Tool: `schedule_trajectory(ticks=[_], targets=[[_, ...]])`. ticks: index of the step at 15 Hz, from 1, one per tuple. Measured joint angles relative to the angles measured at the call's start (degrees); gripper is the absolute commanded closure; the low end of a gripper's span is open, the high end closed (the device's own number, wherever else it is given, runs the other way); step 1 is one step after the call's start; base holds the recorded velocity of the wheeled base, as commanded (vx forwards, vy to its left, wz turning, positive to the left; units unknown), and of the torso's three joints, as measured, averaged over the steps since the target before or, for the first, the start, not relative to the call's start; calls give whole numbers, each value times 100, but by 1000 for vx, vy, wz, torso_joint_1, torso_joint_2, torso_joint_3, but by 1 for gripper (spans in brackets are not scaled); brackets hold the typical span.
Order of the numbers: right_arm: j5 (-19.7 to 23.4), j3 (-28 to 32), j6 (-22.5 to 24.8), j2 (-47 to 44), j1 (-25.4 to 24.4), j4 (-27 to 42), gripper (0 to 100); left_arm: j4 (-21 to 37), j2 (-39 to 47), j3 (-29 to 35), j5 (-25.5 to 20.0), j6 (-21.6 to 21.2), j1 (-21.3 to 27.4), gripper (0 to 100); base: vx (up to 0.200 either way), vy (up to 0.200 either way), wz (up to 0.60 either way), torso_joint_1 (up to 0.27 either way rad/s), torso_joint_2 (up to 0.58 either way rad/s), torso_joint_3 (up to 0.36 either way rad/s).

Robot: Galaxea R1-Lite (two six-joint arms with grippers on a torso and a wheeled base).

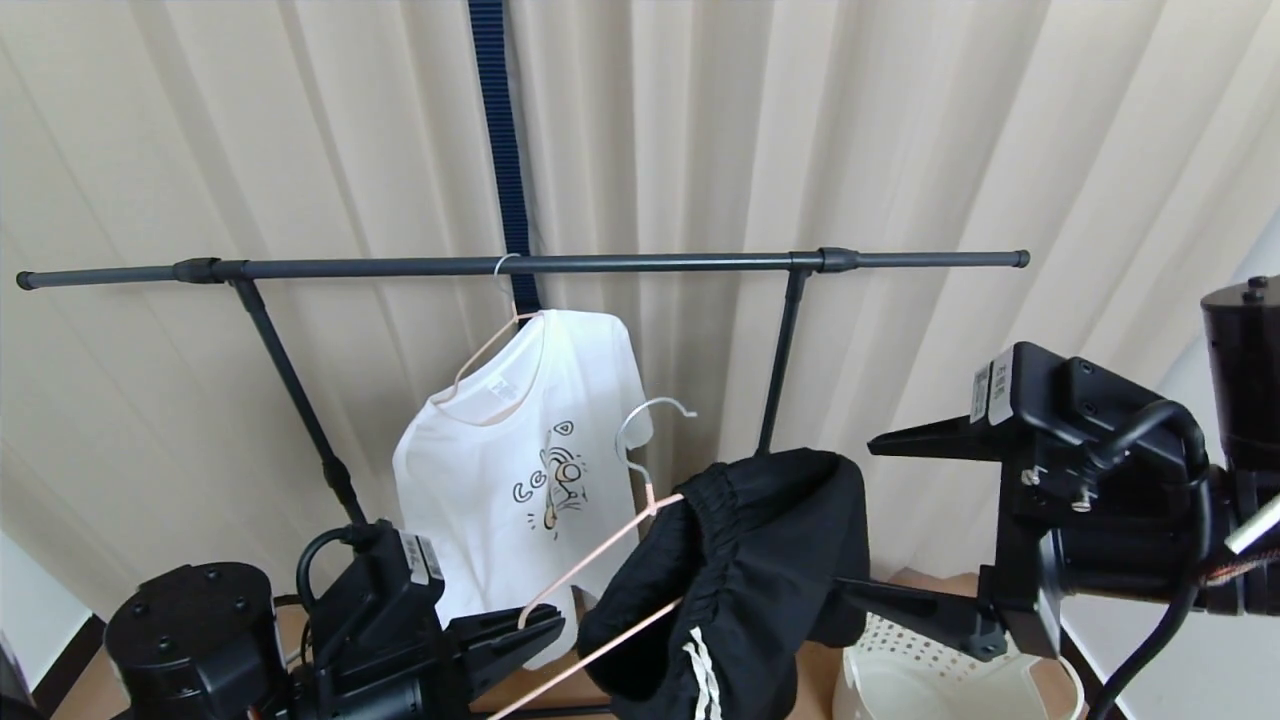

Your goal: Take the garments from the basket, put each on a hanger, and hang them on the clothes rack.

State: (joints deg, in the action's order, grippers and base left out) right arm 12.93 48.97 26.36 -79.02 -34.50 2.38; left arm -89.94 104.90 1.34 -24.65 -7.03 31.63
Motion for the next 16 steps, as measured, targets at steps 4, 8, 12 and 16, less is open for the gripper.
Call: schedule_trajectory(ticks=[4, 8, 12, 16], targets=[[1566, 1586, 2170, -725, 925, 2398, 0, 0, -2, -121, -461, -265, 41, 100, 0, 0, 0, 0, 0, 0], [2341, 2395, 2994, -1510, 1268, 3411, 0, 0, -29, -132, -483, -276, 265, 100, 0, 0, 0, 0, 0, 0], [2352, 2382, 2998, -1820, 1028, 3383, 0, 0, -33, -134, -474, -273, 430, 100, 0, 0, 0, 0, 0, 0], [2327, 2319, 2981, -2026, 711, 3374, 0, 0, -35, -134, -472, -273, 467, 100, 0, 0, 0, 0, 0, 0]])
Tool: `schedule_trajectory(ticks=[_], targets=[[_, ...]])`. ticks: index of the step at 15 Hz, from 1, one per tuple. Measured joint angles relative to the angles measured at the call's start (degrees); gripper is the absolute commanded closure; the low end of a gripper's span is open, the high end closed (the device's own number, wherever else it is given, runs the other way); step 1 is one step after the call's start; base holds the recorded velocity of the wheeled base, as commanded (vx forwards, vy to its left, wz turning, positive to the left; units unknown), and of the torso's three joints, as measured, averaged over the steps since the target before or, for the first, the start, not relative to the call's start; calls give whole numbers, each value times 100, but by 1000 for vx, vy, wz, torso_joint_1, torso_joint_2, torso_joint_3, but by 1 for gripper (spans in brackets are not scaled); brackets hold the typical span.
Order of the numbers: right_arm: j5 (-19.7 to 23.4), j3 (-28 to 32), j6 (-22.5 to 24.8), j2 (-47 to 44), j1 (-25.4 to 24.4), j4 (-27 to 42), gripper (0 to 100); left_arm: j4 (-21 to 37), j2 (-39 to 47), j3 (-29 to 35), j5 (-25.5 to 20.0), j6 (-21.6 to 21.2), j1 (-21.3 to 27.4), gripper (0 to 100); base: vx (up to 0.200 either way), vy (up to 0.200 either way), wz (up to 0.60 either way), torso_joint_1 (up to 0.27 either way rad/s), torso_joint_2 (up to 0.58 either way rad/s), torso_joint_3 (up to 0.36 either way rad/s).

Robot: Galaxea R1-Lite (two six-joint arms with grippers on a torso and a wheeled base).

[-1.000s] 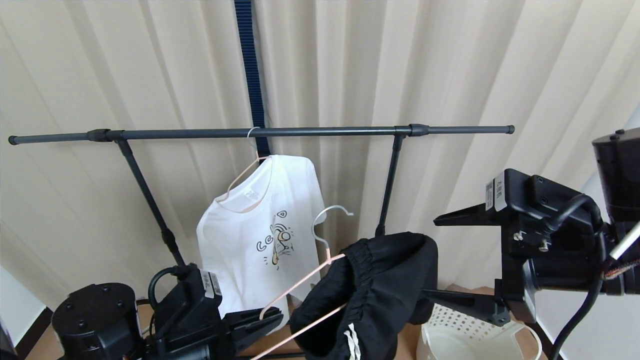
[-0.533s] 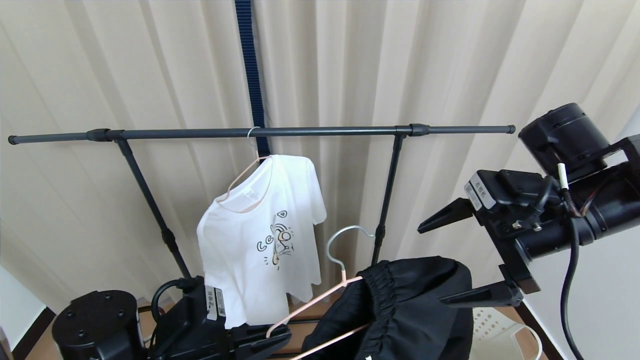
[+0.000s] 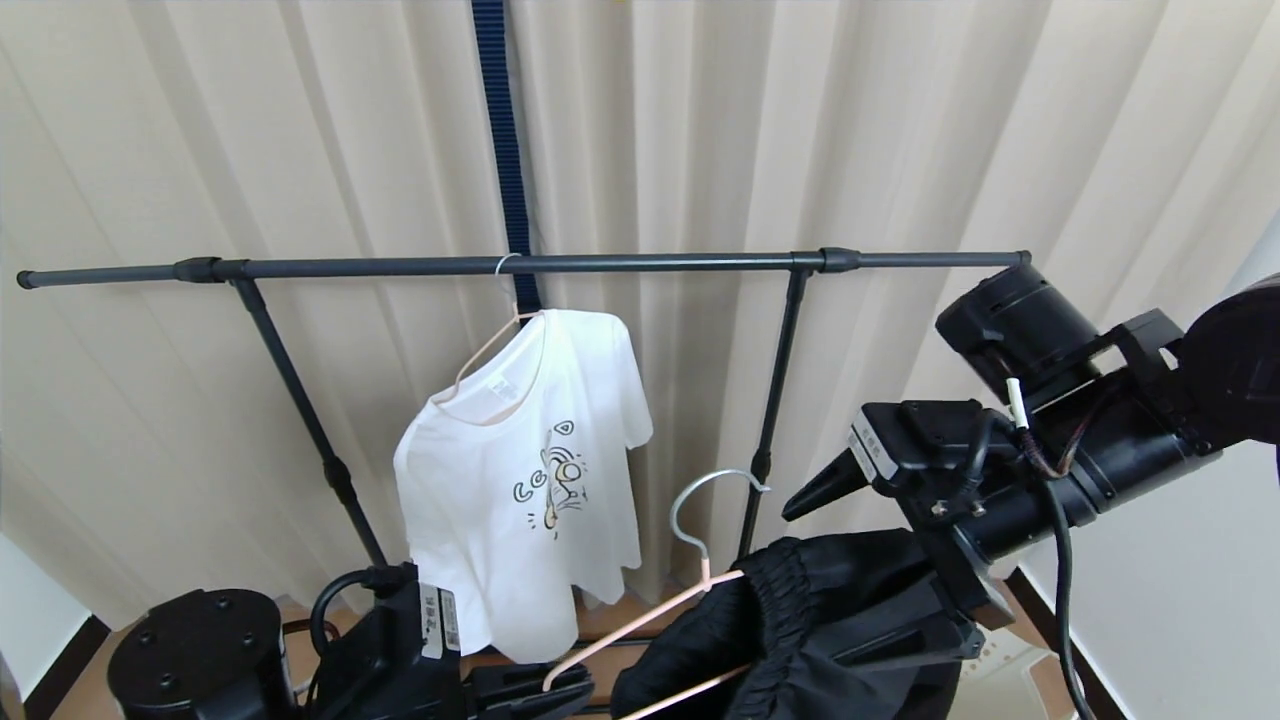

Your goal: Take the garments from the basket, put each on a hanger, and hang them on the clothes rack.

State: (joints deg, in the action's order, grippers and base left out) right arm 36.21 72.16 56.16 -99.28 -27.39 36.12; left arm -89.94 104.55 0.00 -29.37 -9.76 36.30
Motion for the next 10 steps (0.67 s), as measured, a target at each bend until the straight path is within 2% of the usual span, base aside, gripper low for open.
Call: schedule_trajectory(ticks=[10], targets=[[-260, 26, -24, -245, -94, -191, 0, 2, -69, 0, 11, -17, 24, 100, 0, 0, 0, 0, 0, 0]])
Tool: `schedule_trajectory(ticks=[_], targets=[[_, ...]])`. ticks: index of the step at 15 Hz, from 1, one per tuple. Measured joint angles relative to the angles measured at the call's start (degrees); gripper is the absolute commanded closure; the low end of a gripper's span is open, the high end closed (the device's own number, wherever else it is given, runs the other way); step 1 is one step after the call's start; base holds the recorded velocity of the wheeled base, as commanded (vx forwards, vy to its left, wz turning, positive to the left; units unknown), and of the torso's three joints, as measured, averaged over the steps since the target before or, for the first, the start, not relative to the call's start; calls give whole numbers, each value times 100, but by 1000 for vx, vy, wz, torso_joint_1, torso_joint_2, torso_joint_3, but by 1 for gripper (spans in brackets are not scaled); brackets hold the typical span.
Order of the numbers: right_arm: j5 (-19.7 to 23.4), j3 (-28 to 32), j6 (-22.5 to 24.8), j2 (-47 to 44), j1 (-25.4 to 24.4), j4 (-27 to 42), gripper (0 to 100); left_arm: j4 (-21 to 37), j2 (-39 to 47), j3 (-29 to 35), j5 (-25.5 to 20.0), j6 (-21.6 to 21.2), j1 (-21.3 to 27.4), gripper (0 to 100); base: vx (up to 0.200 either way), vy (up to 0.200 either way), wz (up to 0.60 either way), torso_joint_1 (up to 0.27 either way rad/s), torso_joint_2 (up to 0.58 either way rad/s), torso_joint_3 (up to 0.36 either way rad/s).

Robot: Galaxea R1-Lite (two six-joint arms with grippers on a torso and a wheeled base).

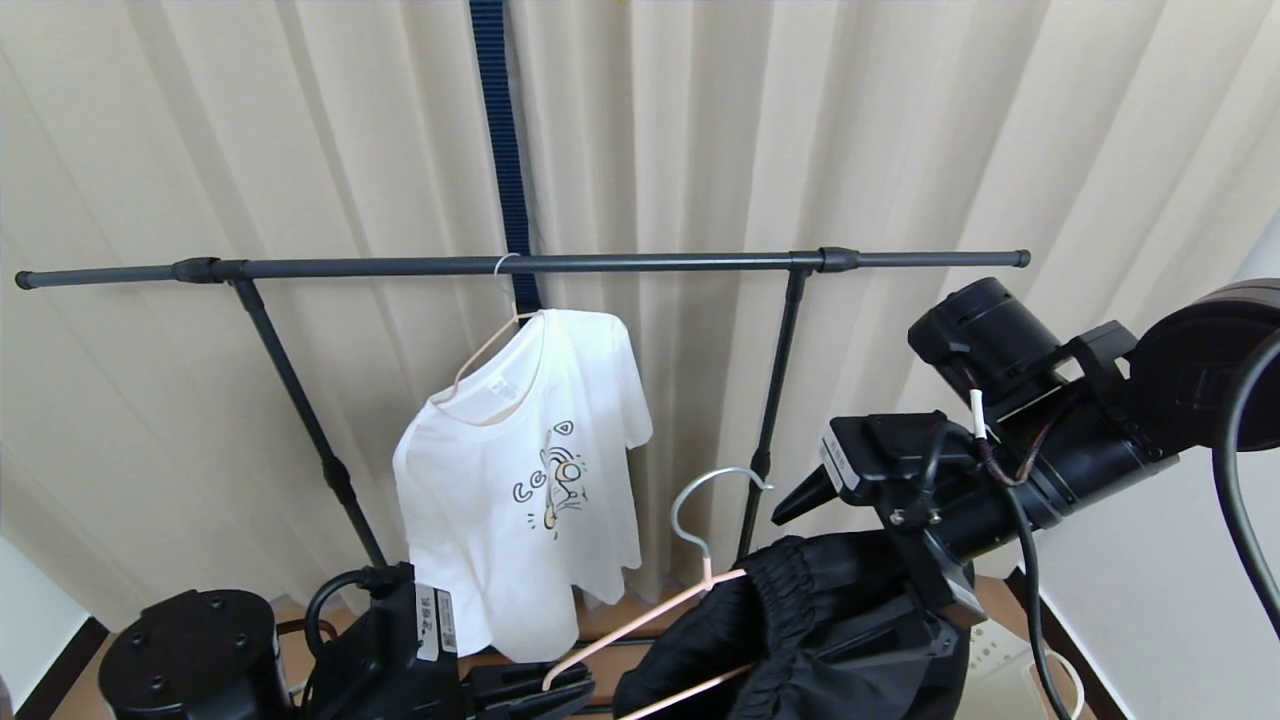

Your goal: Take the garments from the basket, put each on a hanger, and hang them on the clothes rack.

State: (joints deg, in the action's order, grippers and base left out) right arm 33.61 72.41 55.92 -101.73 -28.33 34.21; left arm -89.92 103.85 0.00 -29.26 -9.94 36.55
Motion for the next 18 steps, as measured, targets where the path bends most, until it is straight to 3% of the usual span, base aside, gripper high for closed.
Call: schedule_trajectory(ticks=[7, 8, 18], targets=[[-189, 16, -4, -76, 22, -143, 0, 0, -62, 0, 17, -2, 83, 100, 0, 0, 0, 0, 0, 0], [-189, 18, -11, -80, 20, -141, 100, 0, -62, 0, 17, -2, 85, 100, 0, 0, 0, 0, 0, 0], [-191, -1, -72, -9, 16, -141, 100, -5, -68, 0, 24, 28, 82, 100, 0, 0, 0, 0, 0, 0]])
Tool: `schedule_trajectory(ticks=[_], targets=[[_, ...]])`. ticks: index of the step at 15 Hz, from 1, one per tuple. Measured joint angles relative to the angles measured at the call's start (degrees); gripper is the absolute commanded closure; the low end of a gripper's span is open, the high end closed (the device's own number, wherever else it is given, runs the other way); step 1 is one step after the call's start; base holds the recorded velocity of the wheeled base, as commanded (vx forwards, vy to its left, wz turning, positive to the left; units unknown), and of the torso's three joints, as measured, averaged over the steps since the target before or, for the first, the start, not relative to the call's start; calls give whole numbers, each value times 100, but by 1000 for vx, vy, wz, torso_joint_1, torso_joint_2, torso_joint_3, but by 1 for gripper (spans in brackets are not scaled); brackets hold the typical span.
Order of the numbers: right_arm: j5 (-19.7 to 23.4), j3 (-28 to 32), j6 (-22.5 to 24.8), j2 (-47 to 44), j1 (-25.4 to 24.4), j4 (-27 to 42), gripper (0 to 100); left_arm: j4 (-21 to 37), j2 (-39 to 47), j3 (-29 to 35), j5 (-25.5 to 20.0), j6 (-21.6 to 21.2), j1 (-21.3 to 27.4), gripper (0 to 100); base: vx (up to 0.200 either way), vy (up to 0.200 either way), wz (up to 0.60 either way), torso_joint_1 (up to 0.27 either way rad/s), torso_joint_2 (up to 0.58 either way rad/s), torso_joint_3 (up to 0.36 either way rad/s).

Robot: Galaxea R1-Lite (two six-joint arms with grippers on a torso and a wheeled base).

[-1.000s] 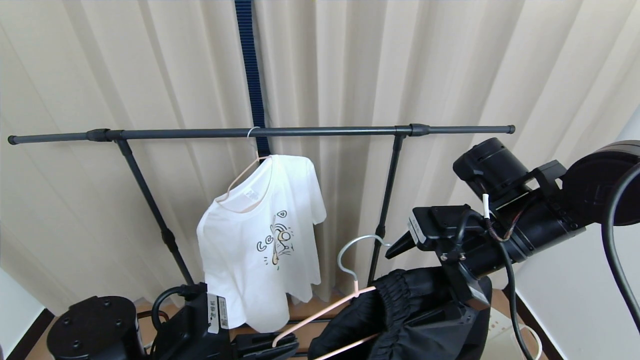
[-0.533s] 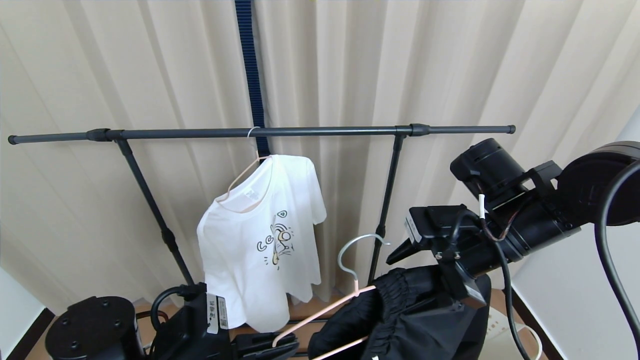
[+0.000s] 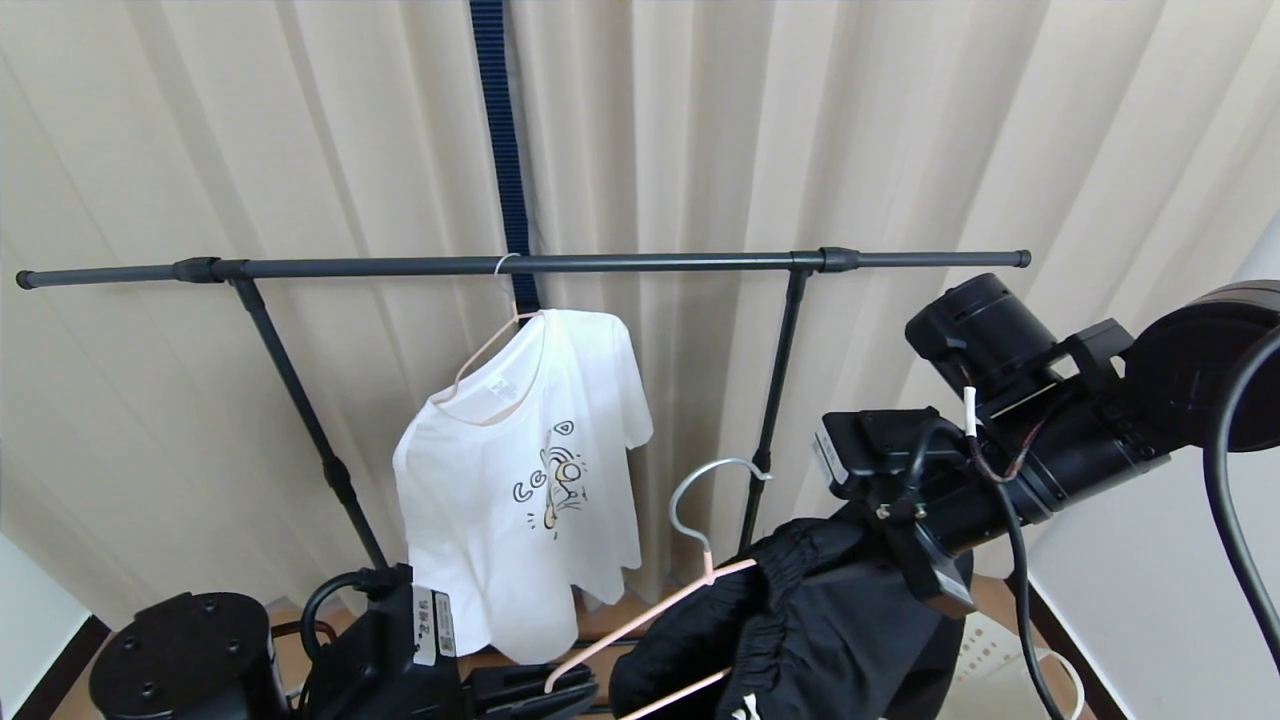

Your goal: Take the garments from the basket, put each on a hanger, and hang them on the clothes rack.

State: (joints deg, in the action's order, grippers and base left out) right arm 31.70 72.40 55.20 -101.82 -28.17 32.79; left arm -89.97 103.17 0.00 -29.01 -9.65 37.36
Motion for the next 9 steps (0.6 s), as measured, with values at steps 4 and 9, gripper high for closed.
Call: schedule_trajectory(ticks=[4, 9], targets=[[-4, -35, -2, 80, 6, 11, 100, -16, -15, 0, 88, 9, -10, 0, 0, 0, 0, 0, 0, 0], [-316, -154, -60, 375, 78, 7, 100, -2, -468, 0, 28, 468, -40, 0, 0, 0, 0, 0, 0, 0]])
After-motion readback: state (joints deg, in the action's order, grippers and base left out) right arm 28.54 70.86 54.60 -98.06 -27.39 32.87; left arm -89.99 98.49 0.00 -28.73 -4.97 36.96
